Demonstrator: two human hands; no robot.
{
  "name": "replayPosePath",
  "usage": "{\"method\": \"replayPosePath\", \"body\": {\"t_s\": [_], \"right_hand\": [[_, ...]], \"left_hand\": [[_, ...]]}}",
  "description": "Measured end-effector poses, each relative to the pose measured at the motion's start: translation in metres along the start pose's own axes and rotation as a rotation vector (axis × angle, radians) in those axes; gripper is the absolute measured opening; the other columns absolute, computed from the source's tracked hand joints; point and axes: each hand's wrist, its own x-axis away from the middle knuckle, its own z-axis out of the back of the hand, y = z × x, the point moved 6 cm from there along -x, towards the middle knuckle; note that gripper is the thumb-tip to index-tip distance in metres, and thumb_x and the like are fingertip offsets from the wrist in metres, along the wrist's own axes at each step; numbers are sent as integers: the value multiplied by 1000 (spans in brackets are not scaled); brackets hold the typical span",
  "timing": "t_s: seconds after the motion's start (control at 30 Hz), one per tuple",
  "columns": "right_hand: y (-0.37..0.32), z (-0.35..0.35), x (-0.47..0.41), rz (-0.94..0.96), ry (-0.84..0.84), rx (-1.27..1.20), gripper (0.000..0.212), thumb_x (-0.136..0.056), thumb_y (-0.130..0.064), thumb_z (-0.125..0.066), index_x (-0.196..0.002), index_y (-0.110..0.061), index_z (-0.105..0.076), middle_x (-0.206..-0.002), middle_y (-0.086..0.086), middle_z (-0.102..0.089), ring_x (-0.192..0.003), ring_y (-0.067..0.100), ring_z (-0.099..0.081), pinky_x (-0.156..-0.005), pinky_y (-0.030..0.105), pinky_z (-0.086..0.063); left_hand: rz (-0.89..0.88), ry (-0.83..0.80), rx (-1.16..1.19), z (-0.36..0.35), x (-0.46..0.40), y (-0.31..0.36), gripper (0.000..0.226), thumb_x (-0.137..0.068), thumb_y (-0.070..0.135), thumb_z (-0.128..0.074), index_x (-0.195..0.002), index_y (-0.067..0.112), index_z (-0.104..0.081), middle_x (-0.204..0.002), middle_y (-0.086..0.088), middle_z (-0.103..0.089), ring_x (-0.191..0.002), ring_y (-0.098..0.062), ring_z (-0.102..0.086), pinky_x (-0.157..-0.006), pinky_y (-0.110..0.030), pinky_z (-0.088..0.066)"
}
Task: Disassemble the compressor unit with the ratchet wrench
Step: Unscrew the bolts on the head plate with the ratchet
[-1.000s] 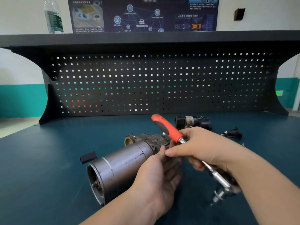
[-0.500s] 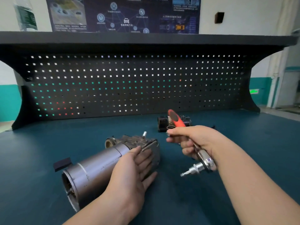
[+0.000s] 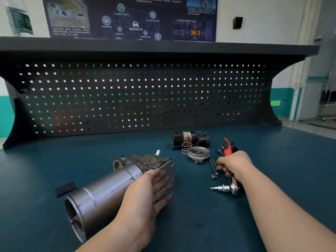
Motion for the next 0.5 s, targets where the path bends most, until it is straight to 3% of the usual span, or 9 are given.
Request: {"method": "replayPosePath", "body": {"t_s": [0.2,0.27,0.3,0.37,0.4,0.5], "right_hand": [[-17,9,10,1,-35,-344,19,-98,-21,-51,-89,-4,-51,-54,12,-53,-26,11,-38,-30,16,-31],[-36,17,21,51,-102,-516,24,-100,-30,-48,-87,-10,-50,-49,7,-55,-33,14,-46,-37,20,-36],[-51,23,28,132,-121,-491,26,-99,-36,-48,-86,-14,-50,-50,3,-60,-44,16,-52,-45,23,-38],[-83,41,43,402,-91,-183,26,-97,-46,-48,-88,-22,-55,-65,-7,-65,-66,12,-54,-55,26,-34],[-98,48,51,548,-71,-2,25,-95,-49,-49,-89,-25,-56,-69,-12,-62,-68,6,-52,-57,23,-33],[-125,63,65,832,-37,333,19,-87,-48,-61,-80,-31,-56,-56,-13,-54,-47,2,-52,-53,22,-40]], "left_hand": [[6,9,-11,1,1,1,28,-97,22,-44,-113,7,-61,-115,-9,-66,-97,-19,-62,-72,-29,-49],[-4,4,-17,0,2,2,29,-96,20,-44,-116,6,-60,-117,-10,-65,-96,-19,-61,-71,-28,-48],[-15,12,-21,1,2,2,29,-96,19,-44,-118,6,-60,-118,-10,-65,-94,-19,-61,-70,-28,-48],[-34,25,-34,2,0,0,25,-95,16,-47,-113,9,-62,-115,-9,-66,-91,-16,-62,-70,-28,-48],[-39,27,-40,2,0,0,21,-94,16,-48,-108,11,-63,-113,-8,-66,-90,-14,-62,-70,-28,-48],[-39,27,-49,2,-1,-2,18,-93,14,-49,-105,11,-63,-107,-6,-67,-88,-10,-62,-69,-27,-48]]}}
